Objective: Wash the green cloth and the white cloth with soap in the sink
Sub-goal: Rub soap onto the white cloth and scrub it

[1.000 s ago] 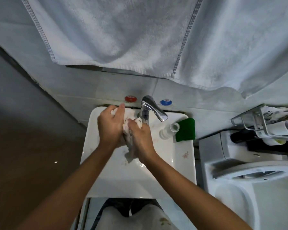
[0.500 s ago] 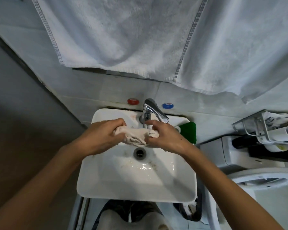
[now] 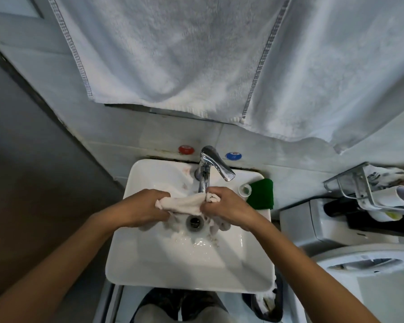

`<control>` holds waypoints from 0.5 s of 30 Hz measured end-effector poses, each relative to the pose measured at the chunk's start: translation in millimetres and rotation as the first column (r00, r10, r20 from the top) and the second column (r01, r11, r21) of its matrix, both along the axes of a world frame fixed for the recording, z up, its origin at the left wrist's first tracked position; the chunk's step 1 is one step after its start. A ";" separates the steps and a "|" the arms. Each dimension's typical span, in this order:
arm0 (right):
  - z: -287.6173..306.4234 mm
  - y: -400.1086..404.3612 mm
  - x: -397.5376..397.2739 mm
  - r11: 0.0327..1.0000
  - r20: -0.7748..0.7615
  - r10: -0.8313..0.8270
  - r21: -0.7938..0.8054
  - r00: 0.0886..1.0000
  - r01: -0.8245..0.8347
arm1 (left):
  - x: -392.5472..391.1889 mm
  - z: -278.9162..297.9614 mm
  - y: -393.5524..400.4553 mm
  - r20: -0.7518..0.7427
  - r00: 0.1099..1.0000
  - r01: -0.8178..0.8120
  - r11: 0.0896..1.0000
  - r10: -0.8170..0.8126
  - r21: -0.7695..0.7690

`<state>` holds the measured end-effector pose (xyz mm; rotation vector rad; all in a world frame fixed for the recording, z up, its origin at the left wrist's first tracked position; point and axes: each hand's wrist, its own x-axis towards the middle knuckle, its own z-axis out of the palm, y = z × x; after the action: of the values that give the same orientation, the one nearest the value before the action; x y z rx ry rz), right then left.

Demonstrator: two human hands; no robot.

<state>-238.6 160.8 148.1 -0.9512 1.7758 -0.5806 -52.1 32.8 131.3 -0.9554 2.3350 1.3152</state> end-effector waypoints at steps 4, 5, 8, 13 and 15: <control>-12.2 -2.5 5.2 0.962 0.126 -0.222 -0.132 0.967 0.239 | 0.4 -11.9 0.2 -0.110 0.988 -0.099 0.991 0.109 0.093; -14.5 -2.9 7.0 0.946 0.155 -0.263 -0.153 0.952 0.286 | -0.7 -12.4 2.0 -0.131 0.981 -0.130 0.986 0.143 0.103; -21.4 -3.3 15.9 0.891 0.210 -0.370 -0.197 0.905 0.410 | -6.6 -9.7 12.5 -0.214 0.936 -0.238 0.949 0.281 0.207; -12.1 -13.2 33.8 0.791 0.432 -0.528 -0.063 0.731 0.609 | -26.4 -9.7 34.4 -0.358 0.766 -0.515 0.843 0.534 0.155; -7.3 -28.8 41.8 0.676 0.493 -0.654 0.041 0.574 0.735 | -42.8 -10.5 49.0 -0.464 0.653 -0.653 0.755 0.599 0.057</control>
<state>-196.8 132.1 140.8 -0.1039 1.6073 -1.3729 -94.9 81.8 120.8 -1.7928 2.5350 1.8443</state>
